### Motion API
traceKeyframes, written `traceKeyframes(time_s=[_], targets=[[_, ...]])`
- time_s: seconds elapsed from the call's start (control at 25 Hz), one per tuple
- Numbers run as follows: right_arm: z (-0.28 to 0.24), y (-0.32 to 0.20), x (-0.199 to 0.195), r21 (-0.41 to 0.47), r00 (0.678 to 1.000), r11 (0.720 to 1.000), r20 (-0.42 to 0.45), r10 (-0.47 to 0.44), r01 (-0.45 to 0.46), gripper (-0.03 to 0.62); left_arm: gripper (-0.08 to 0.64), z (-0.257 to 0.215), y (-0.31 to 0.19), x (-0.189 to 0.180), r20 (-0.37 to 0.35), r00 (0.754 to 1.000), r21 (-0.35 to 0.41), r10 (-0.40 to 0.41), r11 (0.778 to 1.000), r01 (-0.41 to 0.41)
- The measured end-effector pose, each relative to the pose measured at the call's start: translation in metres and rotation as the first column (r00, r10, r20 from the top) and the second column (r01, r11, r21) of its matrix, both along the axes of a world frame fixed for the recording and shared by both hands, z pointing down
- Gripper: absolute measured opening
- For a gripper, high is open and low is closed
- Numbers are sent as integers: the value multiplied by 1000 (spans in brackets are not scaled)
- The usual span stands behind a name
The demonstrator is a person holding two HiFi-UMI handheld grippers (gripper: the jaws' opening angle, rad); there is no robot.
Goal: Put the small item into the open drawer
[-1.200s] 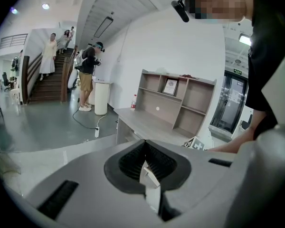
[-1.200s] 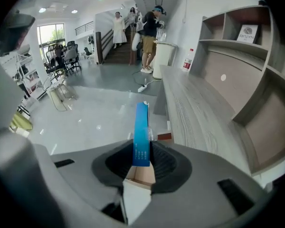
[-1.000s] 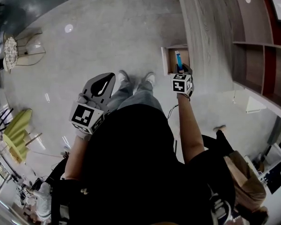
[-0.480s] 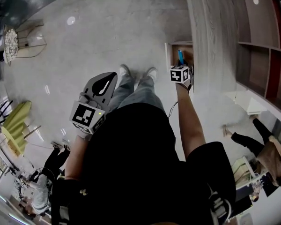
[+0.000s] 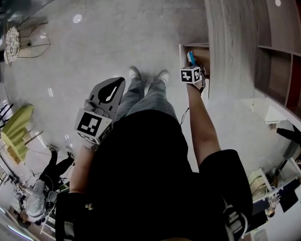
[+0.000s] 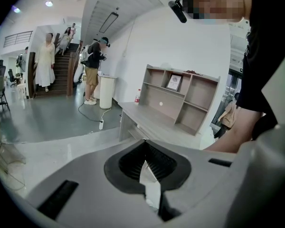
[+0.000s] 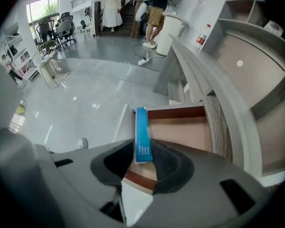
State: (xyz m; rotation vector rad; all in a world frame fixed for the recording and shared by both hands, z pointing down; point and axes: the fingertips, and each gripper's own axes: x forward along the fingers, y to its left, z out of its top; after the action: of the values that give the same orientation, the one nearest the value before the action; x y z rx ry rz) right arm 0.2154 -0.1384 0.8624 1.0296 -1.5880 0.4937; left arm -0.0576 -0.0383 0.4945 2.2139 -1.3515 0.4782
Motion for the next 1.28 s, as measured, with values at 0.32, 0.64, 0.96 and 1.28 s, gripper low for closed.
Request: traceKeyframes(time_s=[0.32,0.64,0.96,1.28], targets=[[3,9,-18,-37,998,999,70,-7,10,268,2,-1,3,-1,-11,1000,-7,0,1000,0],[-18,0,-14,32,998,1000,58,-1,-1,331,2,0,5,-1,-16,1000,2,4,1000,-4],[-62,-25,-24,133,997,991,76,-21,11,331,2,-4,1,-7,-32,999,31,1,1000,0],[-140,-41,-62,237,978,971,198,-70,22,228,2,-18,-8,-19,-51,999,95,-17,995,22]])
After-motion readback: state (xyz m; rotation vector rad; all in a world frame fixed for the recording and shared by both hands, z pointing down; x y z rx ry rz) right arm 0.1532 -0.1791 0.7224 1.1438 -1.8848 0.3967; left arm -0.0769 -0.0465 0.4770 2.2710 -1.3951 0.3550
